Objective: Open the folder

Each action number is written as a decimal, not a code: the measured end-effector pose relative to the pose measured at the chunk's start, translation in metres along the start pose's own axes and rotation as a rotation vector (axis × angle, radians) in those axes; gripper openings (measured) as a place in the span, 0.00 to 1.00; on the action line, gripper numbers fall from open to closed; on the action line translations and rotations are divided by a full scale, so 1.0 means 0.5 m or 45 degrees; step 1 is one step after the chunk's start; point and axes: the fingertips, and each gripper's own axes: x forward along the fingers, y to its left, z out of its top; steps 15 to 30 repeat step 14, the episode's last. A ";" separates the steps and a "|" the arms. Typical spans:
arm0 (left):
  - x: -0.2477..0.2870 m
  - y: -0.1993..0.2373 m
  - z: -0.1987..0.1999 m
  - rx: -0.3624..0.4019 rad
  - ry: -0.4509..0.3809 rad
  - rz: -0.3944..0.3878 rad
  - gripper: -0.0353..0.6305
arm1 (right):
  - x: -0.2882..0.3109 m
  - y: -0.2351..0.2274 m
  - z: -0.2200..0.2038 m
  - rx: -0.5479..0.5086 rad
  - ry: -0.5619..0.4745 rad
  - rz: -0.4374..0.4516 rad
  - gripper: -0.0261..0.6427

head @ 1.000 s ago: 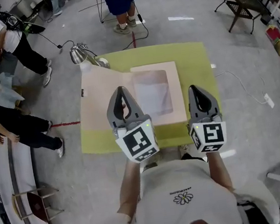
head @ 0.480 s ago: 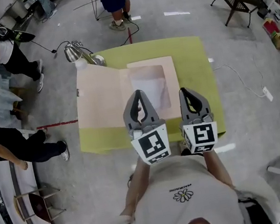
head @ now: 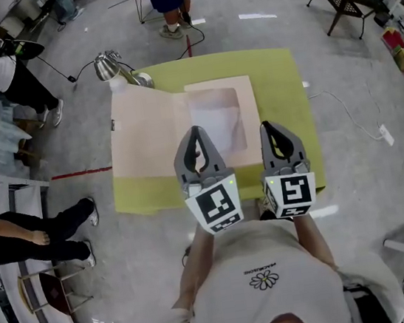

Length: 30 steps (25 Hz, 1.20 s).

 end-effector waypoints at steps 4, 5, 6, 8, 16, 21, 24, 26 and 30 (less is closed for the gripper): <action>-0.005 0.006 0.004 -0.001 -0.001 0.009 0.07 | -0.003 0.000 0.005 0.002 -0.006 0.005 0.06; -0.007 0.007 0.006 -0.003 -0.002 0.012 0.07 | -0.006 0.000 0.007 0.002 -0.009 0.005 0.06; -0.010 0.007 0.007 -0.005 -0.003 0.015 0.07 | -0.008 0.000 0.010 0.003 -0.012 0.006 0.06; -0.013 0.009 0.007 -0.005 -0.003 0.019 0.07 | -0.010 0.000 0.012 0.003 -0.016 0.006 0.06; -0.020 0.017 0.001 -0.035 -0.005 0.035 0.07 | -0.013 0.007 0.007 0.002 -0.008 0.013 0.06; -0.020 0.017 0.001 -0.035 -0.005 0.035 0.07 | -0.013 0.007 0.007 0.002 -0.008 0.013 0.06; -0.020 0.017 0.001 -0.035 -0.005 0.035 0.07 | -0.013 0.007 0.007 0.002 -0.008 0.013 0.06; -0.020 0.017 0.001 -0.035 -0.005 0.035 0.07 | -0.013 0.007 0.007 0.002 -0.008 0.013 0.06; -0.020 0.017 0.001 -0.035 -0.005 0.035 0.07 | -0.013 0.007 0.007 0.002 -0.008 0.013 0.06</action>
